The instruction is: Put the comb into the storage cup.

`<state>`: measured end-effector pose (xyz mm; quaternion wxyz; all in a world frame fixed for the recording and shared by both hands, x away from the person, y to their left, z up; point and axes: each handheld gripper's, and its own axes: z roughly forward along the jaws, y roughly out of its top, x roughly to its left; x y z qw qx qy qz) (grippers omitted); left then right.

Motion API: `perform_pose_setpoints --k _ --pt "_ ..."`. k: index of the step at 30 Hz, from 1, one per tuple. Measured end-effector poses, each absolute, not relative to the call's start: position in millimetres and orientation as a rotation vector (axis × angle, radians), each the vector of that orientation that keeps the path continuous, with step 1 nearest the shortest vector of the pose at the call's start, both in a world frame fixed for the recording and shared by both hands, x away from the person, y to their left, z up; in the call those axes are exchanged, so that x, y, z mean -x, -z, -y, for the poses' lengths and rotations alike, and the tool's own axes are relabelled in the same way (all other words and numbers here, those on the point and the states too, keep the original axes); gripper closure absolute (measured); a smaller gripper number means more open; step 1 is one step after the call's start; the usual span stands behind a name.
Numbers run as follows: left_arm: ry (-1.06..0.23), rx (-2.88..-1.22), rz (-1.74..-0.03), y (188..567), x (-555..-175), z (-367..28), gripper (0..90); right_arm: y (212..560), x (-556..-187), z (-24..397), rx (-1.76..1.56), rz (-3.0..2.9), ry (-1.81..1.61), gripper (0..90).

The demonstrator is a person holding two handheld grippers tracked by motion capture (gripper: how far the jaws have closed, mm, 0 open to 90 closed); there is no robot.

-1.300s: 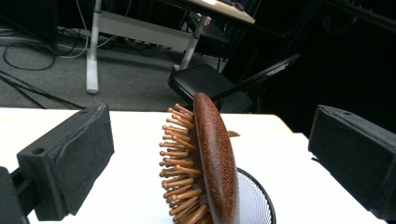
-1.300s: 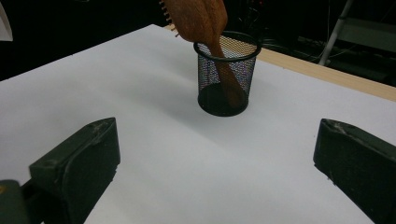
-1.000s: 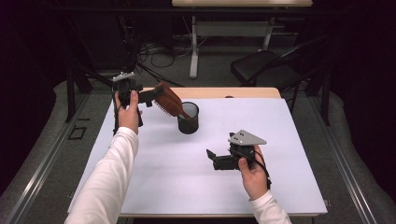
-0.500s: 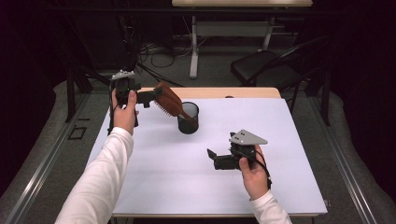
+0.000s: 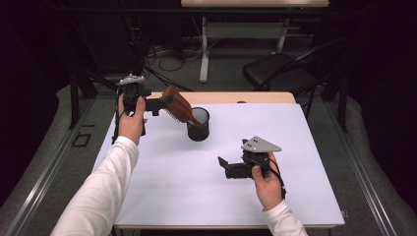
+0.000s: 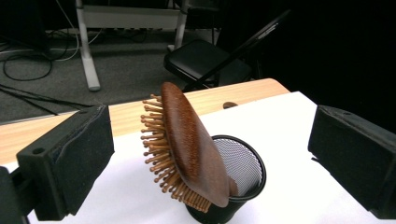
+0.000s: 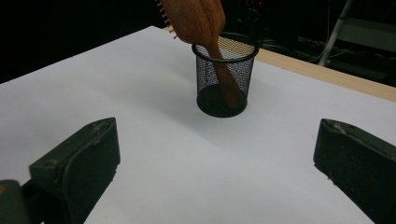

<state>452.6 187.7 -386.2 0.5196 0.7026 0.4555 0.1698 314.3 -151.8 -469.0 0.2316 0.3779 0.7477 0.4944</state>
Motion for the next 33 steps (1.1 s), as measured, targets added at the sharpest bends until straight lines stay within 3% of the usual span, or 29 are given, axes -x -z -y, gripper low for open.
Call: perform_pose_setpoints --k 33 --pt "-0.350 -1.817 -0.944 374 -418 -171 0.5 465 -314 156 -1.049 -2.048 -1.379 0.4"
